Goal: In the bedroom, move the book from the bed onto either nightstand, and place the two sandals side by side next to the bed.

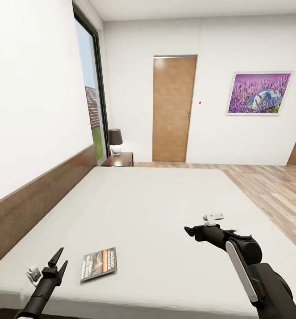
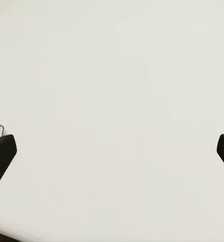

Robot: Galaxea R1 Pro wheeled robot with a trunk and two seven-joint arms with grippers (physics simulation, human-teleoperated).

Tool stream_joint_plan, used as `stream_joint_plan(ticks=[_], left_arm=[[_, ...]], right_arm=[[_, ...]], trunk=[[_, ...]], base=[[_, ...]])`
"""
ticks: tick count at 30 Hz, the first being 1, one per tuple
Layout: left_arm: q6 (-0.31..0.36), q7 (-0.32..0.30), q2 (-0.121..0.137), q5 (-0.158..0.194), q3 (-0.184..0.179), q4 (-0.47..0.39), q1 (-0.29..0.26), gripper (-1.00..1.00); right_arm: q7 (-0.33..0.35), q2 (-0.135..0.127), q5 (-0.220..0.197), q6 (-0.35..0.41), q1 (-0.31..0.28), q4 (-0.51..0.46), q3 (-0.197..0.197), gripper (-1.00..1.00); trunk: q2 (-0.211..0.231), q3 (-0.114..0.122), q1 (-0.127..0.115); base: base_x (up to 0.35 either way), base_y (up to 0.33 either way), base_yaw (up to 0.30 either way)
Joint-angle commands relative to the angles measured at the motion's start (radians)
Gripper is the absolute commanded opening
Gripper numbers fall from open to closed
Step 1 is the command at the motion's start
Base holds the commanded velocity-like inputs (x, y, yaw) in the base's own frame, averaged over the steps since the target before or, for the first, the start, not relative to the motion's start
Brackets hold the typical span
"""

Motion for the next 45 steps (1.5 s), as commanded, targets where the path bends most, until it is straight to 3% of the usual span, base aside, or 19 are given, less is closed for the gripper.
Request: stream_joint_plan(ticks=[1, 20, 39, 45], left_arm=[[0.011, -0.003, 0.0, 0.01, -0.007, -0.003, -0.001, 1.0], [0.01, 0.005, -0.003, 0.01, -0.003, -0.013, -0.012, 1.0], [0.01, 0.009, -0.004, 0.011, 0.001, -0.013, -0.041, 1.0], [0.01, 0.012, -0.005, 0.012, 0.001, -0.013, -0.049, 1.0]], right_arm=[[0.002, 0.0, -0.001, 0.004, -0.001, -0.001, 0.002, 1.0], [0.001, 0.001, -0.001, 0.004, -0.001, -0.001, 0.007, 1.0], [0.001, 0.001, -0.001, 0.004, -0.001, -0.001, 0.008, 1.0], [0.001, 0.001, -0.001, 0.004, -0.002, -0.001, 0.008, 1.0]], trunk=[[-0.008, -0.004, 0.004], [-0.141, -0.064, 0.077], [-0.141, -0.064, 0.077], [-0.183, -0.083, 0.1]], base=[[0.0, 0.0, 0.0], [0.0, 0.0, 0.0], [0.0, 0.0, 0.0], [0.0, 0.0, 0.0]])
